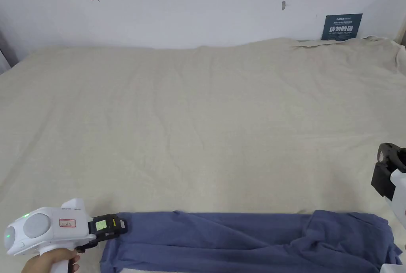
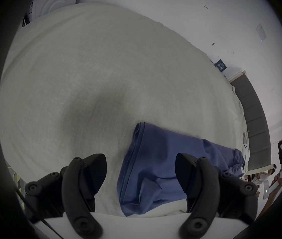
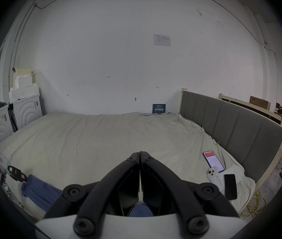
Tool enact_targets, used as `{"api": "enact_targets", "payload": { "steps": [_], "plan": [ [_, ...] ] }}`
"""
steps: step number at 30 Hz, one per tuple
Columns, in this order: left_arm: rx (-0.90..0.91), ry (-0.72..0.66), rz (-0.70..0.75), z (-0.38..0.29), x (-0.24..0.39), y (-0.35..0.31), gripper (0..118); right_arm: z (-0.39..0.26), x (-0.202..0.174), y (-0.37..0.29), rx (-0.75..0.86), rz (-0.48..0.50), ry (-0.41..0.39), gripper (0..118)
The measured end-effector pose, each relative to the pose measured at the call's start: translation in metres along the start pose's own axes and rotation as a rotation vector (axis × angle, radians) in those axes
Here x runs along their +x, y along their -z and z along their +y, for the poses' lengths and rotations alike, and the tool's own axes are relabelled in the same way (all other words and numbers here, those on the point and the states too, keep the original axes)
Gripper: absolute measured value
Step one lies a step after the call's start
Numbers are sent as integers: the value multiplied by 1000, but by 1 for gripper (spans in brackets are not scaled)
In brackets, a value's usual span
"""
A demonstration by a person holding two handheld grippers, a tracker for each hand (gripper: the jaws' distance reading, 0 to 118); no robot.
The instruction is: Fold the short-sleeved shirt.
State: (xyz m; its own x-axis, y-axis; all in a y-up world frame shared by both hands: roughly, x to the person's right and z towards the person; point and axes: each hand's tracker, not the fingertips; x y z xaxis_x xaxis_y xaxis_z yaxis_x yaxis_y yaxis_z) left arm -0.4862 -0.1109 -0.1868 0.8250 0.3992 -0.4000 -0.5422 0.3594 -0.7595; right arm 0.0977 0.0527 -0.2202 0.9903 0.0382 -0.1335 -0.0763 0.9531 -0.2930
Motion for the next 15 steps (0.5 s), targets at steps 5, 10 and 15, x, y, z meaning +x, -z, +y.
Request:
{"api": "enact_targets", "payload": {
  "steps": [5,10,15],
  "plan": [
    [-10,37,16,-4,8,14,72,-2,1,2,-12,-2,-3,0],
    [-11,132,79,-7,19,13,46,-3,3,3,-21,-5,2,0],
    [-31,115,2,-13,23,20,15,-4,5,4,-28,-5,13,0]
  ]
}}
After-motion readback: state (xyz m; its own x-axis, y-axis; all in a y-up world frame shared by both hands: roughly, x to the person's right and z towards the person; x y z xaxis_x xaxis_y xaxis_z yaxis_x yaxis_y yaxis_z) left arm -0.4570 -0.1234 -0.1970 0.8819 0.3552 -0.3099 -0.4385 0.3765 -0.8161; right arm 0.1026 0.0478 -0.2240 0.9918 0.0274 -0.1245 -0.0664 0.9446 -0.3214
